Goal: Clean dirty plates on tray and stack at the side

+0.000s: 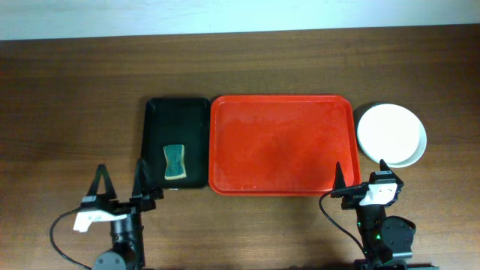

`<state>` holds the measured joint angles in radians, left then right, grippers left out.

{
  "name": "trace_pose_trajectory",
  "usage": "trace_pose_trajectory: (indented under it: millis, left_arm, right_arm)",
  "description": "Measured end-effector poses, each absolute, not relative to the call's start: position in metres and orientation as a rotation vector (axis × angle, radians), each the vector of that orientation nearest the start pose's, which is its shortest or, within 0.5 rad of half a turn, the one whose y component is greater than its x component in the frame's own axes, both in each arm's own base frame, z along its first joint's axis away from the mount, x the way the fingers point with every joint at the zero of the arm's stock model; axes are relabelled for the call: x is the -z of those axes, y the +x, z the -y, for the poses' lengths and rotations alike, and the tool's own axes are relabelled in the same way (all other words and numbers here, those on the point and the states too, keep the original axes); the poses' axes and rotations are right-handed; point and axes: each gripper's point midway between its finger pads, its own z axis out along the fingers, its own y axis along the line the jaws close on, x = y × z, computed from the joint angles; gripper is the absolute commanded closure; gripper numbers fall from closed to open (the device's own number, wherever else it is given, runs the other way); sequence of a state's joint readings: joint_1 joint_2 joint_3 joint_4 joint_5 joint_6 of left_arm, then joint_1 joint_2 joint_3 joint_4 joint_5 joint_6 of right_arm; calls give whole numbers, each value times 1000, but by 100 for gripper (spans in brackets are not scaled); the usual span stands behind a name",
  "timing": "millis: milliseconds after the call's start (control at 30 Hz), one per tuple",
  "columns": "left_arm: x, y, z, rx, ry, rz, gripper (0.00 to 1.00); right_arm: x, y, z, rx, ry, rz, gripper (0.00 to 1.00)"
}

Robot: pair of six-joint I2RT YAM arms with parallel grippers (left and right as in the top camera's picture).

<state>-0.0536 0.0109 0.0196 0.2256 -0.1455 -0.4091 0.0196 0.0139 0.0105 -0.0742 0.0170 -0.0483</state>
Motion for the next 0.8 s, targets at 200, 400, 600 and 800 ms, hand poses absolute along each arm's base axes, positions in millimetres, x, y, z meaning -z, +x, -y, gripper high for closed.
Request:
trace_pose_trajectory:
  millis: [200,400,600,800]
  left_arm:
    - [-160,246,-10,222,-371,-1602,1]
    - [-157,246,5,150,-153,-1646,1]
    - [-157,246,10,96,-51,-1651,1]
    - [-157,246,11,62,-2,-1651,1]
  right_arm:
    - [-157,246,-2,36,-43,-1648,2]
    - [-157,246,-2,36,-43,-1648,2]
    - [-157,246,-2,36,-43,-1648,2]
    - [-157,246,-2,36,-43,-1648,2]
